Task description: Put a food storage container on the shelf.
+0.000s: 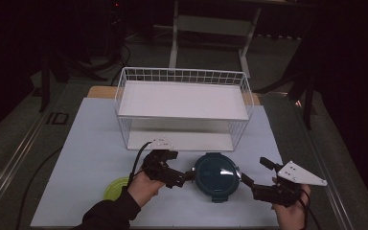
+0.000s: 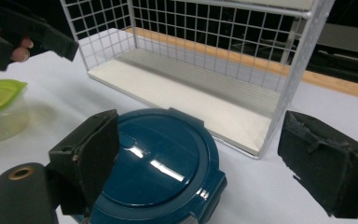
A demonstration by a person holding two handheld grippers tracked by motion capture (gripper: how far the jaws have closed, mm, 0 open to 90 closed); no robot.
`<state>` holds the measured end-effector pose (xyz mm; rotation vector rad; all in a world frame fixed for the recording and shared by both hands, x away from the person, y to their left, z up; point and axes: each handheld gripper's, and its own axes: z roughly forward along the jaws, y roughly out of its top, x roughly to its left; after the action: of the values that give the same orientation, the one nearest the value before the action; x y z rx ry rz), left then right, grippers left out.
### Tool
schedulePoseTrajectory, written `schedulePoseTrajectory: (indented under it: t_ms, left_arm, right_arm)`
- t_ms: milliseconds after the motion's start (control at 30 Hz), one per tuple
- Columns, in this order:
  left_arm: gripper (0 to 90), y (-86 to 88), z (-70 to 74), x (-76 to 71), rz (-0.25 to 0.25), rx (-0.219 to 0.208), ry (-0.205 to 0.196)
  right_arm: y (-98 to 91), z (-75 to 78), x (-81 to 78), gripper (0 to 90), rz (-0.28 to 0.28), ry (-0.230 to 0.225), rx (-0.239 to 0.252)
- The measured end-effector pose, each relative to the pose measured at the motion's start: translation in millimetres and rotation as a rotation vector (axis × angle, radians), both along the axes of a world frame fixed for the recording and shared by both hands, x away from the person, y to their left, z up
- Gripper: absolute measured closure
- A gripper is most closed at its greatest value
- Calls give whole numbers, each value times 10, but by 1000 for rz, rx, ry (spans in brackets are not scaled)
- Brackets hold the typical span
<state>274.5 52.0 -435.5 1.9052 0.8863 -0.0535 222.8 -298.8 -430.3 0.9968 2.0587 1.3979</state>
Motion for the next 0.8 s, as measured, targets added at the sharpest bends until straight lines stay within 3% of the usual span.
schedulePoseTrajectory:
  t_ms: [133,267,433,533,800]
  left_arm:
    - [0,-72,-132,103,21,30,108]
    - [14,-109,-260,174,50,31,191]
    - [62,-151,-385,227,79,19,268]
    - [119,-167,-467,272,87,-12,357]
    - [268,-192,-646,327,115,-14,472]
  right_arm:
    - [18,-71,39,103,3,32,2]
    - [32,-127,69,103,-10,49,3]
    - [27,-185,96,105,-21,68,-1]
    - [23,-196,98,105,-24,77,1]
    - [10,-217,100,131,-28,93,-4]
